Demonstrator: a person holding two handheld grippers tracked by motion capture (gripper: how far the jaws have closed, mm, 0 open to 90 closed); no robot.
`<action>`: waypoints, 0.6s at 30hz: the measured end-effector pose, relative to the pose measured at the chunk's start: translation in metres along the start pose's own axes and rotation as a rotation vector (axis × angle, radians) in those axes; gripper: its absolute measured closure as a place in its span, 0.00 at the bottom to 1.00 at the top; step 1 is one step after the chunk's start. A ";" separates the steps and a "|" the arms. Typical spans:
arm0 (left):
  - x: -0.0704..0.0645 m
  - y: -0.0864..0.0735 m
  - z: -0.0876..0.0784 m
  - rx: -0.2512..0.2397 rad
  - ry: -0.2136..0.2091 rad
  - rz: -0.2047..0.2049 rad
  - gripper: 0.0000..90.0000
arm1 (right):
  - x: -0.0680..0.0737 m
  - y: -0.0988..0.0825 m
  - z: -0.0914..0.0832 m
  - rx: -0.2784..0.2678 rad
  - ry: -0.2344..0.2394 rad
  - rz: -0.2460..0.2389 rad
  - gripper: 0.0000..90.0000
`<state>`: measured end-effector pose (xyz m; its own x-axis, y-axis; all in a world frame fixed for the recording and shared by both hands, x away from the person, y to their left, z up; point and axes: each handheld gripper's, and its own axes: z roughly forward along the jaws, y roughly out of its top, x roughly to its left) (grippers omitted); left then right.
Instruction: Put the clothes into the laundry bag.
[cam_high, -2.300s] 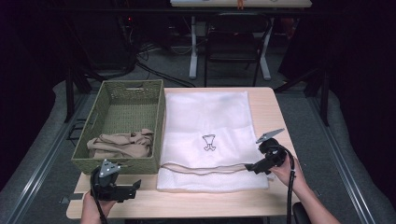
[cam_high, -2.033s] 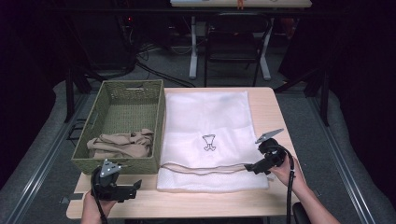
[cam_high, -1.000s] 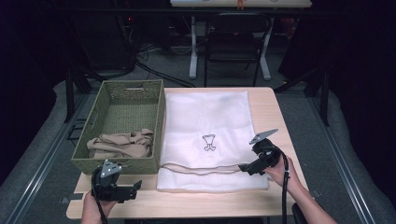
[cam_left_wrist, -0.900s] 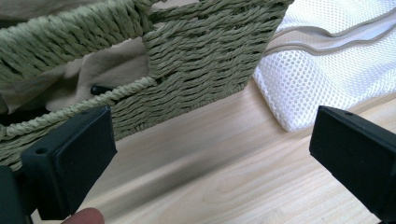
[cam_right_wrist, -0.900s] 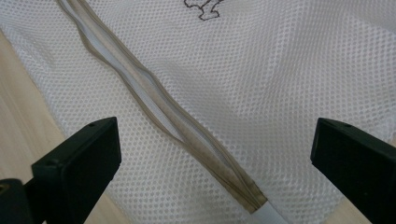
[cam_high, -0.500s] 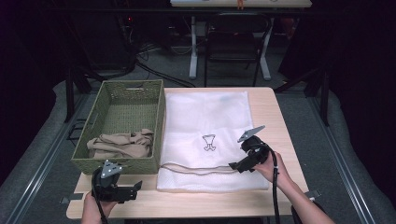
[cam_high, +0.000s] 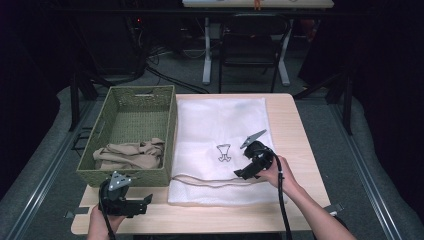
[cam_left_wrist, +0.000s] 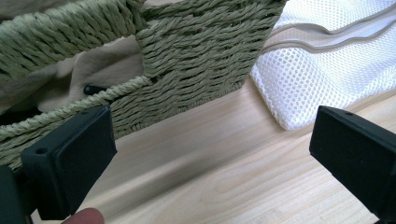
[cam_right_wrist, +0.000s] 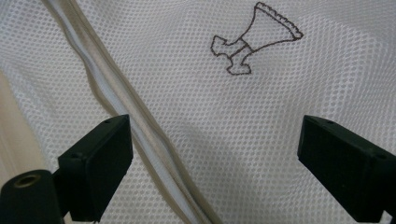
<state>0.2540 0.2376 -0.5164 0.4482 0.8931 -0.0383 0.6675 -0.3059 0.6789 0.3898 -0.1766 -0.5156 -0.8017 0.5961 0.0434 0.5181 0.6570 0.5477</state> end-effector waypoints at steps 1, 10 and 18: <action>0.000 0.000 0.000 0.001 -0.003 -0.003 0.00 | -0.001 0.002 0.002 -0.001 0.002 -0.006 0.12; -0.001 0.000 0.001 0.003 -0.001 0.002 0.00 | 0.003 0.022 0.026 0.049 0.028 -0.032 0.18; -0.003 0.000 -0.001 0.001 -0.013 0.016 0.00 | 0.011 0.017 0.042 0.095 0.053 -0.036 0.22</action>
<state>0.2522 0.2351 -0.5161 0.4665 0.8837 -0.0365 0.6604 -0.3206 0.6790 0.4026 -0.1398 -0.5415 -0.8334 0.5481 0.0707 0.5129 0.7195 0.4683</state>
